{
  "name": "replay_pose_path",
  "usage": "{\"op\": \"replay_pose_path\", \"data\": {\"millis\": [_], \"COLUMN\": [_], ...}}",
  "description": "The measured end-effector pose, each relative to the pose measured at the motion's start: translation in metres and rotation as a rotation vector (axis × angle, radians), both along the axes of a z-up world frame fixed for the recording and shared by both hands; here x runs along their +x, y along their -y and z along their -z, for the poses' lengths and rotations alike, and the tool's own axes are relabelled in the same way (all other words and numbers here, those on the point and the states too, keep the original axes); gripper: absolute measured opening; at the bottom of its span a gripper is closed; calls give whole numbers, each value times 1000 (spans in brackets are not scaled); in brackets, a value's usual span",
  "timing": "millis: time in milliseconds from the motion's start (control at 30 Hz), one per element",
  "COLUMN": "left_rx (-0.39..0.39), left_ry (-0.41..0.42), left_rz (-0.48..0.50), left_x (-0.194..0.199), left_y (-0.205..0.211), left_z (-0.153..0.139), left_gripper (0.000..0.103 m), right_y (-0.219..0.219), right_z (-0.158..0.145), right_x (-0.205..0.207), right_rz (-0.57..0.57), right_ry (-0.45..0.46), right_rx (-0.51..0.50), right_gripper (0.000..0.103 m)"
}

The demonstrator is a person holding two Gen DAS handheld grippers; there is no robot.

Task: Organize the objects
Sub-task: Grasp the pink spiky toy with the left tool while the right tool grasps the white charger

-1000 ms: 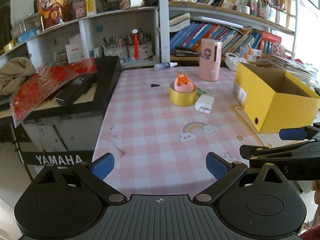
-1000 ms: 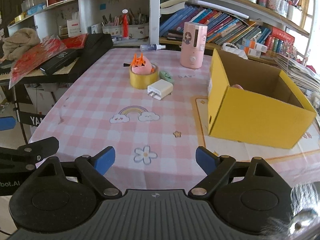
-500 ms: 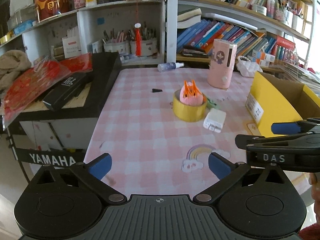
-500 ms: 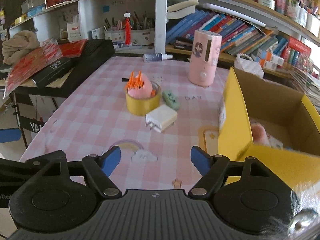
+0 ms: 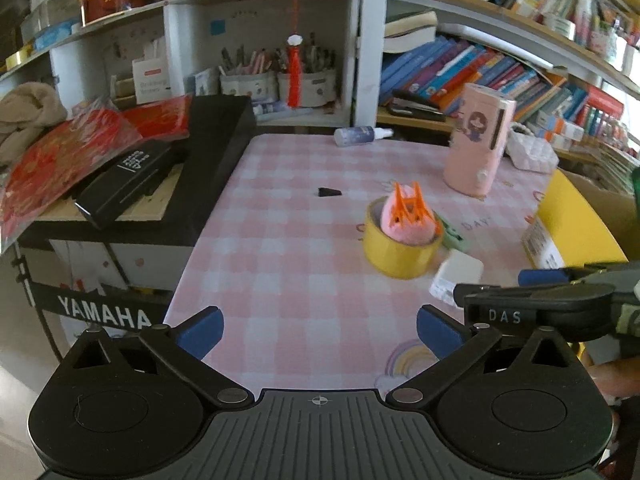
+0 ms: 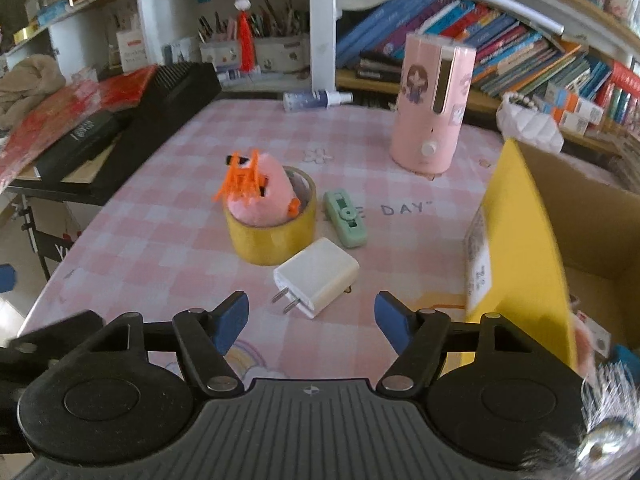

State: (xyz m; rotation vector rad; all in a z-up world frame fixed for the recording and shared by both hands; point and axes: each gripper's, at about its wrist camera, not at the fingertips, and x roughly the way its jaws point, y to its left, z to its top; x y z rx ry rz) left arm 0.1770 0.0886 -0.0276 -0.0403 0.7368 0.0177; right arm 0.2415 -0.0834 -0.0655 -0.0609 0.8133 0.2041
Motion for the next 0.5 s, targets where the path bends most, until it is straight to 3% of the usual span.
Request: {"op": "replay_pose_path", "data": {"millis": [367, 500], "left_rx": [10, -3], "left_ry": [-1, 12], "left_rz": [-15, 20], "left_x": [41, 60], "left_y": [1, 7], "left_z": [-2, -6], "left_gripper": [103, 103], "right_y": [-5, -4], "right_z": [34, 41], "right_x": [46, 54], "right_rz": [-29, -46], "right_ry": [-37, -54], "right_rx": [-30, -7], "right_gripper": [74, 64]}}
